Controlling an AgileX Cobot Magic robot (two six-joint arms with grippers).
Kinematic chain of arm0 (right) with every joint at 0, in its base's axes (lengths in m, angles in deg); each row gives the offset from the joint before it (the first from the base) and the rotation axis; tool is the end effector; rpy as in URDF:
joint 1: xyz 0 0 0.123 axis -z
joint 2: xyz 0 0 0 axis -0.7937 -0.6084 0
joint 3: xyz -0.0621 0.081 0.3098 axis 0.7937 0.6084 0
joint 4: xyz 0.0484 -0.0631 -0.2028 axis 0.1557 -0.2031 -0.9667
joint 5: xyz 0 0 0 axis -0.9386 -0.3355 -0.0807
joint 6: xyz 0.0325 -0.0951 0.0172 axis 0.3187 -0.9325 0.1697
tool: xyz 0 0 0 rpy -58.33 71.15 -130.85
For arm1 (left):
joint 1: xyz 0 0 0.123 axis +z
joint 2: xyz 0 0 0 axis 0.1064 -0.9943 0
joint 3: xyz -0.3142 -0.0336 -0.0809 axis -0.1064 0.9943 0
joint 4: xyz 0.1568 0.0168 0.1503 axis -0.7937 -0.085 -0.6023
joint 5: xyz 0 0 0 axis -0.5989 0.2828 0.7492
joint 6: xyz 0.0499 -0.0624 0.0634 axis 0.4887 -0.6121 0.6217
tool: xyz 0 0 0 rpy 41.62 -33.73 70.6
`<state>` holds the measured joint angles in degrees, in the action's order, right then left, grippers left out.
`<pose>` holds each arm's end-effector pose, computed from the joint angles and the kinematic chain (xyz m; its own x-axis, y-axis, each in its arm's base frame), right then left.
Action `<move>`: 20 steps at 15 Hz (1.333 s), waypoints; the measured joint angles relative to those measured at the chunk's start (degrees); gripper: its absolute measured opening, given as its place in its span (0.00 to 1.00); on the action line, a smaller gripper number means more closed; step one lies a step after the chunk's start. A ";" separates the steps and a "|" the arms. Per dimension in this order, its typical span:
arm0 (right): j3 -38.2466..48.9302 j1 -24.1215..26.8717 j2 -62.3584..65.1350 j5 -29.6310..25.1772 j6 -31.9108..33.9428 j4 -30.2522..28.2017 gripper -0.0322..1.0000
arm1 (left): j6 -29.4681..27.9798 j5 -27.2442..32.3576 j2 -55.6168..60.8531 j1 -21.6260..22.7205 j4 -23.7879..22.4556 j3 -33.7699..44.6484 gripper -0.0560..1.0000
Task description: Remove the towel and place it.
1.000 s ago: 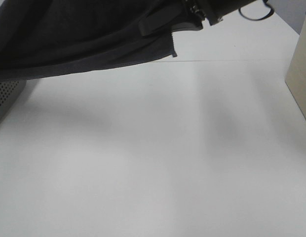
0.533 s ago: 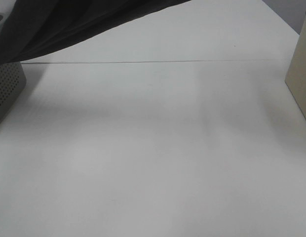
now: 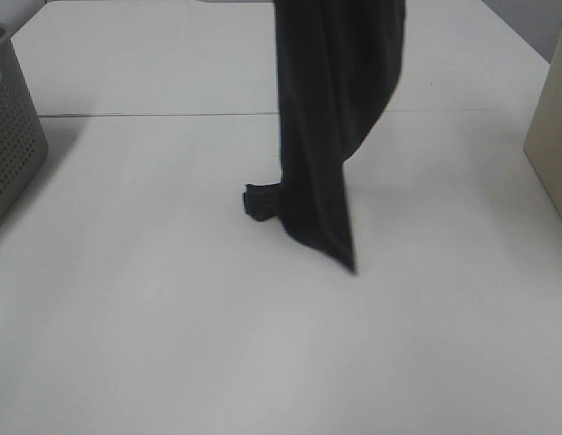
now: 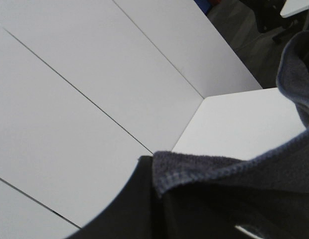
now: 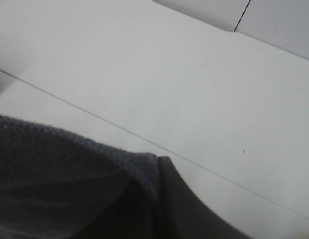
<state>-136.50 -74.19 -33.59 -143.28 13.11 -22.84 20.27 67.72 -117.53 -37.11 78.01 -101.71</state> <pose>0.3320 0.1246 0.5098 -0.3984 -0.3481 -0.8486 -0.3920 0.9010 -0.1856 0.3132 -0.1948 0.5394 0.3504 0.5523 -0.7564 0.4397 0.6161 0.6535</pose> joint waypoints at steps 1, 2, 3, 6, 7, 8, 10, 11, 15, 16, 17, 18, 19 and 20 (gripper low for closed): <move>0.00 0.00 -0.63 2.46 0.00 -0.06 0.04 | 0.00 -2.18 -0.57 1.15 2.01 0.00 0.05; 0.00 0.00 -1.38 5.73 0.06 -0.06 0.04 | 0.00 -5.04 -1.55 2.06 4.13 0.00 0.05; 0.00 0.00 -1.72 7.45 0.29 -0.46 0.04 | 0.00 -6.25 -2.23 2.41 4.76 0.00 0.05; 0.00 0.00 -4.81 22.17 7.79 -9.28 0.04 | -0.17 -22.23 -8.14 3.55 7.28 0.00 0.05; 0.00 0.00 -5.27 25.32 10.14 -11.69 0.04 | -0.17 -26.87 -9.45 3.55 7.68 0.00 0.05; 0.00 0.00 -5.56 28.25 12.03 -13.29 0.04 | -0.86 -31.68 -10.71 3.67 8.19 0.00 0.05; 0.00 0.00 -6.19 33.23 14.67 -16.04 0.04 | -4.53 -39.13 -12.61 3.67 8.54 0.00 0.05; 0.00 0.00 -6.30 34.89 15.07 -17.02 0.04 | -6.36 -41.77 -13.01 3.95 8.54 0.00 0.05; 0.00 1.26 -6.36 42.17 16.39 -18.62 0.04 | -13.12 -48.87 -13.24 7.10 6.02 -0.63 0.05; -0.34 1.60 -6.42 43.26 17.48 -18.62 0.04 | -15.47 -48.76 -13.41 7.85 4.58 -1.38 0.05; -0.69 1.89 -6.70 44.35 18.28 -18.62 0.04 | -18.11 -48.53 -13.92 8.48 2.86 -2.12 0.05; -0.69 1.95 -6.70 44.92 18.62 -18.62 0.04 | -19.60 -48.41 -14.21 8.71 1.72 -2.52 0.05; -0.74 1.95 -6.99 45.66 19.19 -18.56 0.04 | -22.23 -48.47 -14.90 9.11 0.17 -3.27 0.05; -0.74 2.01 -7.39 46.29 19.25 -18.39 0.04 | -24.29 -48.47 -15.81 9.57 -1.66 -4.18 0.05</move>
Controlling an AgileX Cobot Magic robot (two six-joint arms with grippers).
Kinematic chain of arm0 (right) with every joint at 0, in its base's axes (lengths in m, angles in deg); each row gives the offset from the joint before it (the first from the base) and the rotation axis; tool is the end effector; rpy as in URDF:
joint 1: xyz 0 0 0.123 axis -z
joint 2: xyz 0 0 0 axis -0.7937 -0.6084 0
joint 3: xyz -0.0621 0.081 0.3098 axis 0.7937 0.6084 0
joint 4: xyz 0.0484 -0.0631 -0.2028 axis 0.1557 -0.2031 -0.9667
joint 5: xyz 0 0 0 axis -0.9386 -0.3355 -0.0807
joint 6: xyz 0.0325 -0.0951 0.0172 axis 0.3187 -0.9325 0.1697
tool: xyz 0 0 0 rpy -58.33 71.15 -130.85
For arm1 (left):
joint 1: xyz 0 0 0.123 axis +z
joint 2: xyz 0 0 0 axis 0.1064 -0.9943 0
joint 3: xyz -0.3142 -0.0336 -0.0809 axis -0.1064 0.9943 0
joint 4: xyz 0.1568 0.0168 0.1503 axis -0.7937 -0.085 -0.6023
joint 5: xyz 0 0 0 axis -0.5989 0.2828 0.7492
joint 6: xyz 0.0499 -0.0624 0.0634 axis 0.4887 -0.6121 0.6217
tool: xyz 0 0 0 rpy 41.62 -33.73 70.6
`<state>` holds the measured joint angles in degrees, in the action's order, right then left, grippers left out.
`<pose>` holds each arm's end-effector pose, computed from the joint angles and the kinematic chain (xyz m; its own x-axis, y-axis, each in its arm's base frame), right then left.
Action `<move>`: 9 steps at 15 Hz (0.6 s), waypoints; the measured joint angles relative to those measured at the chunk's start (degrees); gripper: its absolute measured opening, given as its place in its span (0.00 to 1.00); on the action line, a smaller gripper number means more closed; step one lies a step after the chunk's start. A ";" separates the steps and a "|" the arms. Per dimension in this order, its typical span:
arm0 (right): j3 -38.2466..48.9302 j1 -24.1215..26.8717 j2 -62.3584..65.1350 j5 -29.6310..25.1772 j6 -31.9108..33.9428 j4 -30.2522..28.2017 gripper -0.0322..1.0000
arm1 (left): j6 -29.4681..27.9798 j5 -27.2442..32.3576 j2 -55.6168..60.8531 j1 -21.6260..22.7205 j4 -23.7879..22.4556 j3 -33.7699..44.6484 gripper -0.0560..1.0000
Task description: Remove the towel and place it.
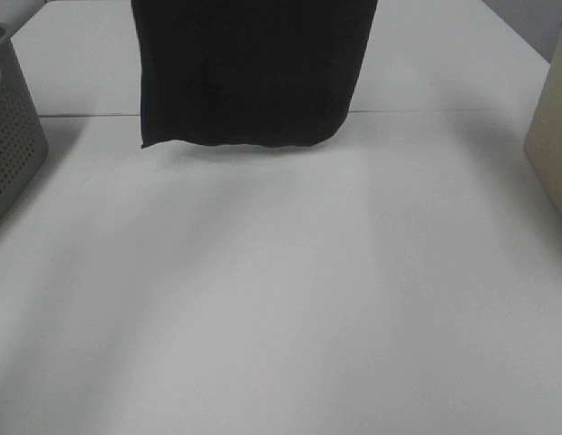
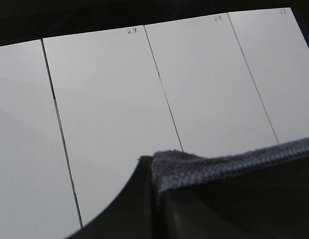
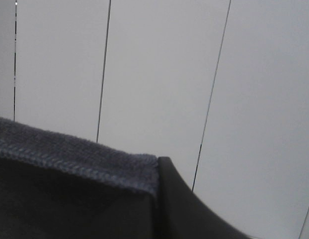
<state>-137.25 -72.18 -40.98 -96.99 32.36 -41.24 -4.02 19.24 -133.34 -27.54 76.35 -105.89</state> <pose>0.3972 0.1336 0.5438 0.2218 -0.1229 -0.9673 -0.2268 0.9583 -0.1738 0.4215 -0.1601 0.5273 0.6090 0.0975 -0.7872 0.1437 0.9624 0.2304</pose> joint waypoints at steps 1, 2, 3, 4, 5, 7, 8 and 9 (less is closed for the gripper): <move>0.00 0.06 -0.46 0.40 0.06 0.23 0.04 | -0.97 -0.06 -0.86 0.46 -1.60 -0.74 0.05; 0.00 0.17 -0.92 1.15 0.11 0.29 0.04 | -1.89 -0.11 -1.83 0.92 -3.04 -1.66 0.05; 0.00 0.23 -1.49 2.01 0.23 0.29 0.04 | -2.58 -0.11 -2.86 1.43 -3.78 -2.75 0.05; 0.00 0.29 -1.95 3.32 0.23 0.34 0.04 | -3.38 -0.11 -4.30 1.89 -3.95 -4.58 0.05; 0.00 0.29 -2.86 6.13 0.29 0.34 0.04 | -5.04 -0.17 -7.45 2.69 -4.24 -9.11 0.05; 0.00 0.57 -3.72 9.00 0.29 0.34 0.04 | -5.50 -0.23 -10.03 3.09 -4.30 -12.61 0.05; 0.00 0.63 -4.30 10.83 0.23 0.23 0.04 | -5.61 -0.23 -11.63 3.21 -4.30 -14.95 0.05; -0.11 0.92 -5.16 12.66 0.23 0.11 0.04 | -5.61 -0.29 -13.35 3.50 -4.30 -16.79 0.05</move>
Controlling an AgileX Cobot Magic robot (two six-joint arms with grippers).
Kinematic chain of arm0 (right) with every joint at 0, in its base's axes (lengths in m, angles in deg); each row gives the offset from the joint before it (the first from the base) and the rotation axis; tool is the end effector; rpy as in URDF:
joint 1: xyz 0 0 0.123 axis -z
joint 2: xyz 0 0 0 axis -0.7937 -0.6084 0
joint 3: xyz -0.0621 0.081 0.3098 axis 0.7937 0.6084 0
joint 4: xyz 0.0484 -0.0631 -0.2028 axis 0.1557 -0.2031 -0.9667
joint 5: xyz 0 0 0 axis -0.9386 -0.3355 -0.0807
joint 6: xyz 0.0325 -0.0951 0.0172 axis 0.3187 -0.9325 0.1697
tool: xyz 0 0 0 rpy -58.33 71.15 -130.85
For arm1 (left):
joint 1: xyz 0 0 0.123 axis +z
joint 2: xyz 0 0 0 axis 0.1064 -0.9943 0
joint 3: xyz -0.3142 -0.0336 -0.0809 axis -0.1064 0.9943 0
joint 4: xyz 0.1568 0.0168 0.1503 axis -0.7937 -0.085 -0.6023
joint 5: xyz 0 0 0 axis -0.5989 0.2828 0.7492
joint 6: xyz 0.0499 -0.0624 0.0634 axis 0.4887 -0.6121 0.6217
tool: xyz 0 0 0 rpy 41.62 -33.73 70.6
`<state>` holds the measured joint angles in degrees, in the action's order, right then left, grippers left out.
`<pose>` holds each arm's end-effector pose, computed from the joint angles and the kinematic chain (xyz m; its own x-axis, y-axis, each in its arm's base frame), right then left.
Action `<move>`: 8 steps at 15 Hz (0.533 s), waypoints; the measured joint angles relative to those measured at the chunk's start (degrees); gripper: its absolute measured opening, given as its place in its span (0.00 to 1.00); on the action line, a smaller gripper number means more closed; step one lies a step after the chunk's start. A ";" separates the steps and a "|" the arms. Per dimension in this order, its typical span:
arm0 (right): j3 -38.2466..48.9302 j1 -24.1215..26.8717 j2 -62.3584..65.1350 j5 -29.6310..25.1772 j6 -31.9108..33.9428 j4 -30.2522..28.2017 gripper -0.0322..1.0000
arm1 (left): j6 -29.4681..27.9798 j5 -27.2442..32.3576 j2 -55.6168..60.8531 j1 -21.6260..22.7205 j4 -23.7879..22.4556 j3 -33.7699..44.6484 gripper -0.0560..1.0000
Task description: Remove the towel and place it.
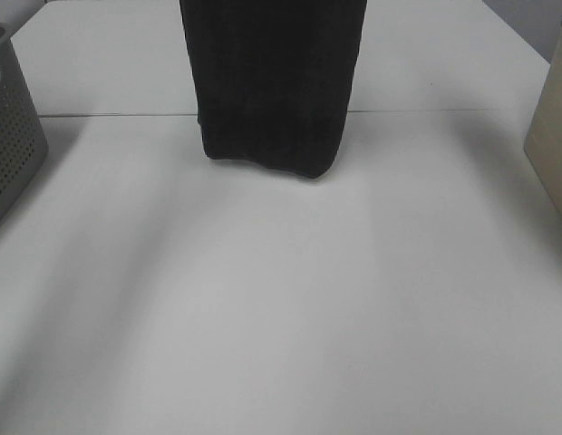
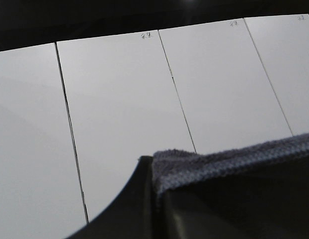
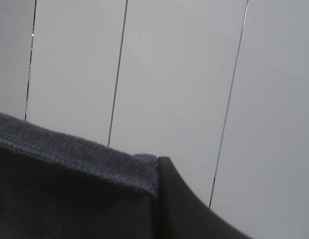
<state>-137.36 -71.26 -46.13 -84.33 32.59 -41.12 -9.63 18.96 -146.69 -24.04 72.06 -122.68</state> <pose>0.4268 0.1457 0.5254 0.3398 -0.0871 -0.9364 -0.2694 0.9450 -0.1857 0.4804 -0.1536 0.5011 0.6554 0.0872 -0.7502 0.1131 0.9708 0.2117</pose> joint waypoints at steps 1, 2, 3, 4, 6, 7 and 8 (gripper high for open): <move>-1.20 0.52 -1.20 0.97 -0.06 -0.06 0.04 | 0.00 0.00 -1.49 0.34 0.00 -1.66 0.05; -2.81 0.97 -2.92 1.32 -0.11 -0.17 0.04 | 0.00 0.06 -2.98 0.46 -0.11 -3.21 0.05; -4.70 1.43 -4.47 1.43 -0.06 -0.17 0.04 | 0.00 0.06 -4.58 0.63 -0.23 -4.70 0.05; -6.36 1.72 -6.02 2.01 0.00 -0.17 0.04 | -0.17 0.11 -6.25 1.09 -0.46 -6.13 0.05; -8.88 1.72 -8.71 2.69 0.00 0.40 0.04 | -3.95 0.29 -8.94 2.23 -0.74 -9.34 0.05; -9.17 1.66 -9.17 2.81 0.00 0.80 0.04 | -6.19 0.29 -9.91 2.69 -1.15 -10.26 0.05; -9.22 1.66 -9.57 2.86 0.00 0.92 0.04 | -7.62 0.34 -10.37 2.98 -1.66 -10.49 0.05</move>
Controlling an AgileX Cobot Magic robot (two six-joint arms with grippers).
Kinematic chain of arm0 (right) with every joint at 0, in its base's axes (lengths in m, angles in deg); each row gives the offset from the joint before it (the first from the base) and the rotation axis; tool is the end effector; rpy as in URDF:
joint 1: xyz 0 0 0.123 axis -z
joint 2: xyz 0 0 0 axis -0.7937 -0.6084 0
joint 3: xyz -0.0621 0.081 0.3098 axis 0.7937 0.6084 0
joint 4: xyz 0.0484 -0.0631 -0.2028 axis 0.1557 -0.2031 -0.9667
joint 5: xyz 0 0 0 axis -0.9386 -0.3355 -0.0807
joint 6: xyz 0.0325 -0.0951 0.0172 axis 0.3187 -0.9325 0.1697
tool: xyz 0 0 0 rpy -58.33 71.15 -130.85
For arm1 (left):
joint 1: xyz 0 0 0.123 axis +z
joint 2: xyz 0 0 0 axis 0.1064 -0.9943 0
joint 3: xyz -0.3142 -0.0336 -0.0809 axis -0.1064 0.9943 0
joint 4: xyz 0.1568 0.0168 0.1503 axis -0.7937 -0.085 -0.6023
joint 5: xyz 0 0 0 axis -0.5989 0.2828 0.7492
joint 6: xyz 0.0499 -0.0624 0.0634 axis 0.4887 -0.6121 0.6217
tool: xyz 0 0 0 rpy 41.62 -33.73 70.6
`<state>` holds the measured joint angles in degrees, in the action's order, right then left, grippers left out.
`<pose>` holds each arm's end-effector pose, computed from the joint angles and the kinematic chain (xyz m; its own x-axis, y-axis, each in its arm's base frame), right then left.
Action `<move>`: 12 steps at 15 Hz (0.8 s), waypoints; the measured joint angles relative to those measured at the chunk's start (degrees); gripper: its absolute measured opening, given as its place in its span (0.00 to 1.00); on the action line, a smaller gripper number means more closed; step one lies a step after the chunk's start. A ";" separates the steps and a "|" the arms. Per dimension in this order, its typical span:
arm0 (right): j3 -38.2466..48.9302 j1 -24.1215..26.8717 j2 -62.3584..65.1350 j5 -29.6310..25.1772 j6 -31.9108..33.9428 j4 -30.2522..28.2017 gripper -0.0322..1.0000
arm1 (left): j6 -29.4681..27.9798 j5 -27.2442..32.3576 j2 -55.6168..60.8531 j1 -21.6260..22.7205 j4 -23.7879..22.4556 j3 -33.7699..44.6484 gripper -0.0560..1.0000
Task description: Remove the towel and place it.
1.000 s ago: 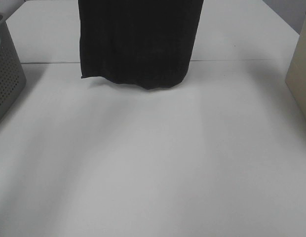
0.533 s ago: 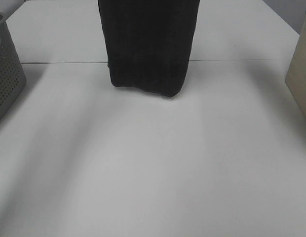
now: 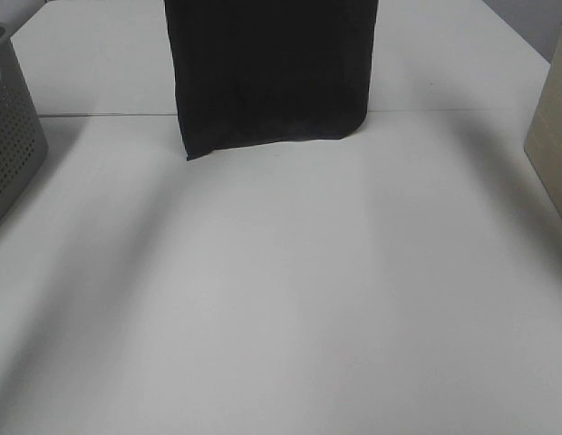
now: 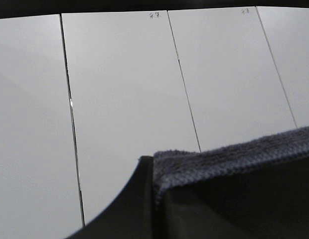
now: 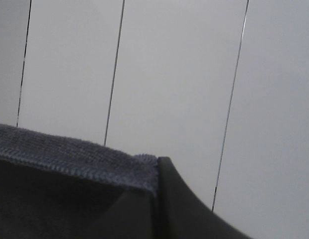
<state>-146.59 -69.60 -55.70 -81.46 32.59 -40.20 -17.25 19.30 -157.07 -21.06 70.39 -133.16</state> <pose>0.4733 0.1482 0.4988 0.3722 -0.0687 -0.9256 -0.2571 0.9506 -0.1739 0.5261 -0.1400 0.4576 0.6385 0.0169 -0.7694 0.1414 0.9802 0.1388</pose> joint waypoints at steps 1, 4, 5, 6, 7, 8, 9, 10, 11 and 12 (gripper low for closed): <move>0.00 0.00 -0.11 -0.23 0.00 0.00 0.04 | -0.57 0.17 -0.23 0.23 -0.57 -0.06 0.05; -0.11 0.00 -0.11 -0.69 0.00 0.00 0.04 | -1.03 0.17 -0.34 0.29 -2.98 -0.11 0.05; -0.11 0.00 -0.11 -0.69 0.00 0.00 0.04 | -1.20 0.34 -0.34 0.29 -3.38 -0.46 0.05; -0.11 0.00 -0.11 -0.74 0.00 0.00 0.04 | -1.32 1.09 -0.34 0.46 -3.90 -1.09 0.05; -0.11 0.00 -0.11 -1.43 0.69 0.00 0.04 | -3.15 1.95 -0.34 0.63 -6.59 -2.18 0.05; -0.11 0.00 -0.11 -2.58 1.15 0.23 0.04 | -4.53 2.86 -0.34 0.63 -8.31 -2.35 0.05; -0.11 0.00 -0.11 -4.24 1.26 0.97 0.04 | -6.30 4.58 -0.34 0.63 -9.68 -2.41 0.05; -0.11 0.00 -0.11 -5.56 1.26 2.18 0.04 | -8.48 7.10 -0.34 0.63 -11.23 -2.41 0.05; -0.11 0.00 -0.11 -7.85 1.26 4.07 0.04 | -10.94 10.20 -0.34 0.63 -12.83 -2.41 0.05; -0.11 0.00 -0.11 -10.89 1.26 6.19 0.04 | -12.55 14.78 -0.06 0.57 -14.27 -2.41 0.05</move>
<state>-146.70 -69.60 -55.82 -92.35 33.85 -34.02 -29.80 34.08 -157.12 -20.49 56.13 -135.57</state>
